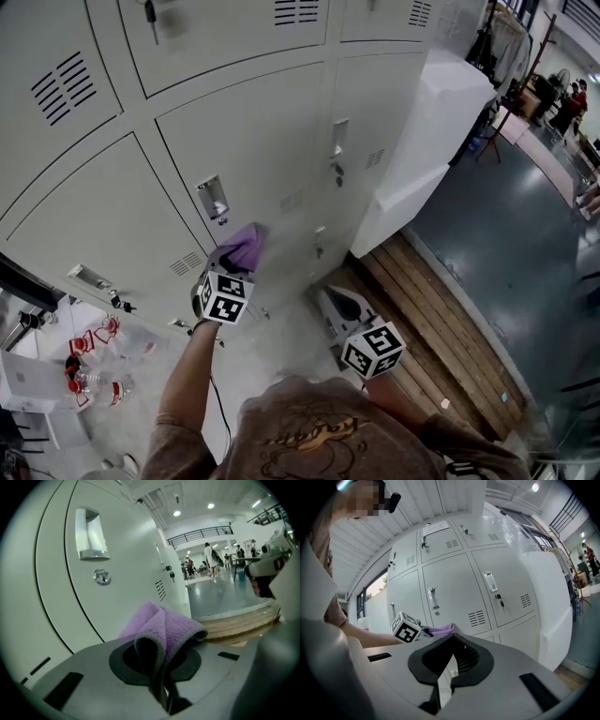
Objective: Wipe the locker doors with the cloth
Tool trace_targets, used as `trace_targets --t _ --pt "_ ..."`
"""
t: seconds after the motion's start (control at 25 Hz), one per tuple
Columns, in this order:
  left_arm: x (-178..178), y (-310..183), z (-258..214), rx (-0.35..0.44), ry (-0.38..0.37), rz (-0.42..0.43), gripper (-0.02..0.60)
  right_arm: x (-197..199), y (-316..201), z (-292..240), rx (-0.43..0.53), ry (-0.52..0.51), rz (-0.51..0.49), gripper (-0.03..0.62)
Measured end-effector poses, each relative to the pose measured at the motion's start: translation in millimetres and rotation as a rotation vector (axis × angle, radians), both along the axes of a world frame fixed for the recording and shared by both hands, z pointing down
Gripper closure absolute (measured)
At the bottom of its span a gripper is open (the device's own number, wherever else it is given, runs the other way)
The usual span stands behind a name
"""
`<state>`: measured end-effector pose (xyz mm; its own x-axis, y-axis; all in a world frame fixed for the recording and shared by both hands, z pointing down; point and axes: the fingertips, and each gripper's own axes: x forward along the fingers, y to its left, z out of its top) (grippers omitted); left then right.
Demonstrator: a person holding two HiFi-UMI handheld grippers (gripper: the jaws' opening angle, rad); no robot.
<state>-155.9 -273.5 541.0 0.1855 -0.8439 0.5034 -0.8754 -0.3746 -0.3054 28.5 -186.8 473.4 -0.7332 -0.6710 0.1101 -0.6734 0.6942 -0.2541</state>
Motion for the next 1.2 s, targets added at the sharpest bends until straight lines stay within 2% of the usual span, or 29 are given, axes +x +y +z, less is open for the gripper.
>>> trace_targets --t 0.28,0.48,0.6,0.72,0.92,1.2 --pt "8.8 16.1 35.2 -0.106 0.064 0.031 0.538 -0.9 2.3 2.9 -0.006 0.003 -0.002 0.595" --pt "26.1 28.0 29.0 -0.096 0.098 0.064 0.538 -3.3 3.4 1.2 -0.003 0.003 -0.007 0.595" --pt "34.6 29.2 6.2 -0.045 0.102 0.08 0.538 -3.5 4.2 1.0 -0.002 0.004 -0.008 0.595" --pt "42.2 26.4 -29.4 0.042 0.084 0.099 0.538 -3.7 5.8 0.7 0.0 0.003 -0.009 0.595" --pt "55.4 24.9 -101.4 0.209 -0.03 0.142 0.538 -4.4 8.8 -0.5 0.006 -0.002 -0.011 0.595" --pt "65.8 17.6 -205.4 0.386 -0.106 0.16 0.538 -4.5 15.0 -2.3 0.008 -0.004 -0.02 0.595"
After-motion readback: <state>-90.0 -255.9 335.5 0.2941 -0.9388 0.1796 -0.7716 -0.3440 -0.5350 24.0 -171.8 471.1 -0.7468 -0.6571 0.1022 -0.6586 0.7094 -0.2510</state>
